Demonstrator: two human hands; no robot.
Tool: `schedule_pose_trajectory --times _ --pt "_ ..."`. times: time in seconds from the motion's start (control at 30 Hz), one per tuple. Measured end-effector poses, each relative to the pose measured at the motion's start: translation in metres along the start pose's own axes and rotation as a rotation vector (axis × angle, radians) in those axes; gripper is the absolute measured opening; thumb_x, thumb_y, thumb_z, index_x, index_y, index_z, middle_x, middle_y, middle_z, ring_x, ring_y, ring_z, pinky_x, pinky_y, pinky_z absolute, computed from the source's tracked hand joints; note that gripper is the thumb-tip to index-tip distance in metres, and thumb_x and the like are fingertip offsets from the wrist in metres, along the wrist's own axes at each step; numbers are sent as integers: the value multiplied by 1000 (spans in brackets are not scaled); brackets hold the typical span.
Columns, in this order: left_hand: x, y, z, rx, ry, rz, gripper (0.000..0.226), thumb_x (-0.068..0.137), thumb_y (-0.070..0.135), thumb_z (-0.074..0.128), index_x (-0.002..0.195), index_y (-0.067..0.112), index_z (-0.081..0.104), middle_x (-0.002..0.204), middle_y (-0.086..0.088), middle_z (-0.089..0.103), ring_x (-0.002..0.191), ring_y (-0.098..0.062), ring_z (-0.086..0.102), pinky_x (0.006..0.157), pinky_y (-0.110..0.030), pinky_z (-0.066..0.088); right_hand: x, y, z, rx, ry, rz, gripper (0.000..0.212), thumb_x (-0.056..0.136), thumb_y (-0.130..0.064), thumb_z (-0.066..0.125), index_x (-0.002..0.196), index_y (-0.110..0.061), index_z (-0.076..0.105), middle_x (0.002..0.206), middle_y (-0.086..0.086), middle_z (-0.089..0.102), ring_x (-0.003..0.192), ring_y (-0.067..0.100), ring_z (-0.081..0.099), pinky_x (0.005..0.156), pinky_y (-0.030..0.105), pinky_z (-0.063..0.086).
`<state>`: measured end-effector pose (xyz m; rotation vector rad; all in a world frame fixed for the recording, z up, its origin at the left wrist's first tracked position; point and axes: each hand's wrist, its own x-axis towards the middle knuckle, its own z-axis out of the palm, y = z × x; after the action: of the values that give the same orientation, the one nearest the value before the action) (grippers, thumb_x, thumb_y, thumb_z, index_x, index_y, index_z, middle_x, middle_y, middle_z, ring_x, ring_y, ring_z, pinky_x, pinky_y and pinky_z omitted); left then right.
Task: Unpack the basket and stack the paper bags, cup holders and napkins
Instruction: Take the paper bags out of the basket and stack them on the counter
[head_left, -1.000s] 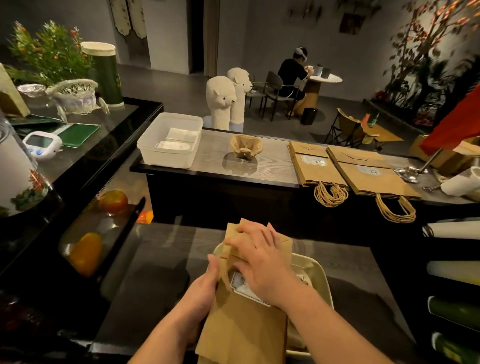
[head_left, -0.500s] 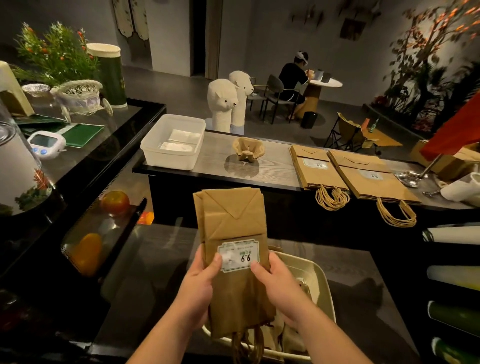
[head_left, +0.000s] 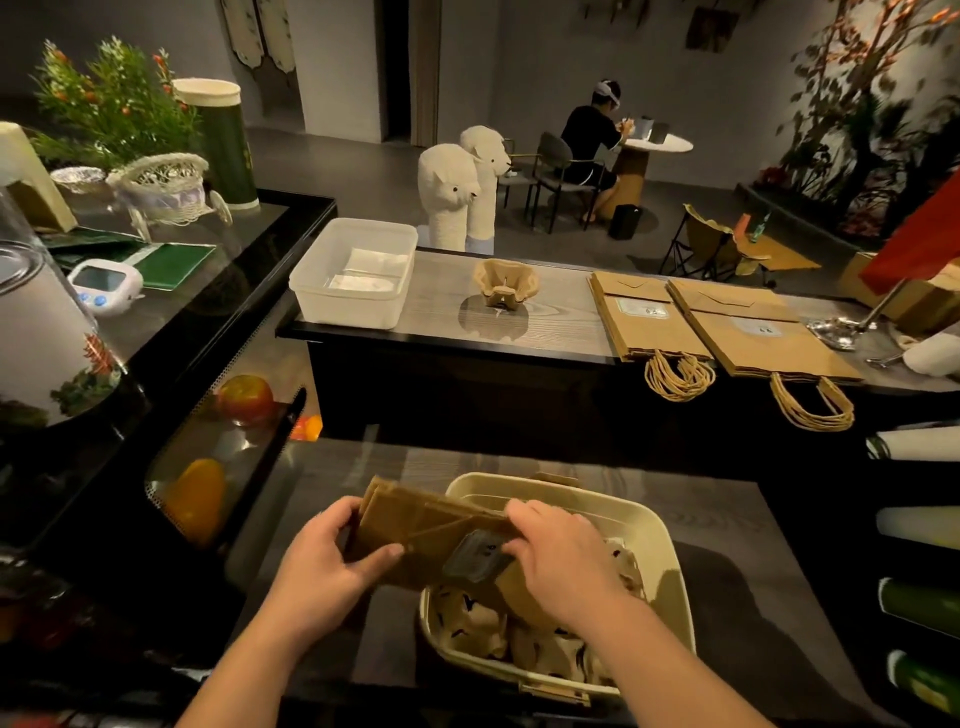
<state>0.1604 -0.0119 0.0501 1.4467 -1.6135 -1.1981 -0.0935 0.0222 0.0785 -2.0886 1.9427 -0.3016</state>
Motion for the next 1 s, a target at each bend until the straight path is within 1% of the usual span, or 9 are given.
schedule_pose_trajectory --times 0.13,0.2,0.3,0.43,0.57,0.63,0.73,0.87,1.0 --pt "-6 -11 9 -129 53 -29 28 89 7 76 105 23 60 96 6 73 93 -12 71 80 -39 62 3 -6 17 -29 -16 -64 18 103 -41 50 118 -34 56 111 -16 61 109 10 56 100 33 44" --pt "-7 -15 15 -216 82 -72 19 92 2 71 100 15 60 90 -5 73 91 -22 72 81 -43 62 4 0 17 -40 -6 -23 24 98 -56 52 115 -39 56 108 -20 60 107 7 54 101 33 43" --pt "-8 -19 18 -282 112 -88 15 93 -1 68 98 10 59 87 -10 71 87 -22 72 78 -40 63 3 22 14 -50 -30 118 42 85 -71 59 117 -43 53 111 -24 55 108 6 50 101 35 43" --pt "-10 -19 19 -294 117 -84 15 94 -1 67 101 11 59 90 -10 72 88 -21 71 75 -36 63 -1 42 13 211 -80 253 32 85 -46 76 104 -39 52 104 -19 55 99 8 57 89 36 54" --pt "-4 -21 12 -283 150 -53 25 91 2 71 105 19 60 95 -8 72 91 -20 72 77 -37 63 -2 36 13 336 -54 223 26 95 -32 69 96 -39 44 98 -15 58 88 4 56 69 23 45" --pt "-2 -23 7 -288 133 -50 34 90 2 74 110 25 59 101 -4 73 97 -15 71 77 -36 63 -3 34 13 367 -58 184 28 96 -29 68 101 -42 43 105 -18 56 96 2 56 78 21 48" --pt "-3 -28 7 -262 72 -72 46 89 1 74 118 32 57 109 5 73 105 -7 69 83 -33 61 -7 38 19 397 -134 168 35 96 -23 67 112 -45 45 116 -21 53 108 4 55 93 29 54" --pt "-4 -29 12 -253 80 -57 41 92 0 70 118 31 60 111 8 73 104 -7 69 84 -34 59 -9 40 20 605 -79 221 43 96 -3 59 110 -43 50 114 -15 56 107 6 56 87 25 57" --pt "-3 -25 18 -291 164 -57 22 92 -3 69 104 15 65 97 1 76 93 -12 72 83 -36 59 -7 40 20 664 -39 204 50 94 2 57 113 -45 50 117 -16 55 111 7 56 90 27 57"
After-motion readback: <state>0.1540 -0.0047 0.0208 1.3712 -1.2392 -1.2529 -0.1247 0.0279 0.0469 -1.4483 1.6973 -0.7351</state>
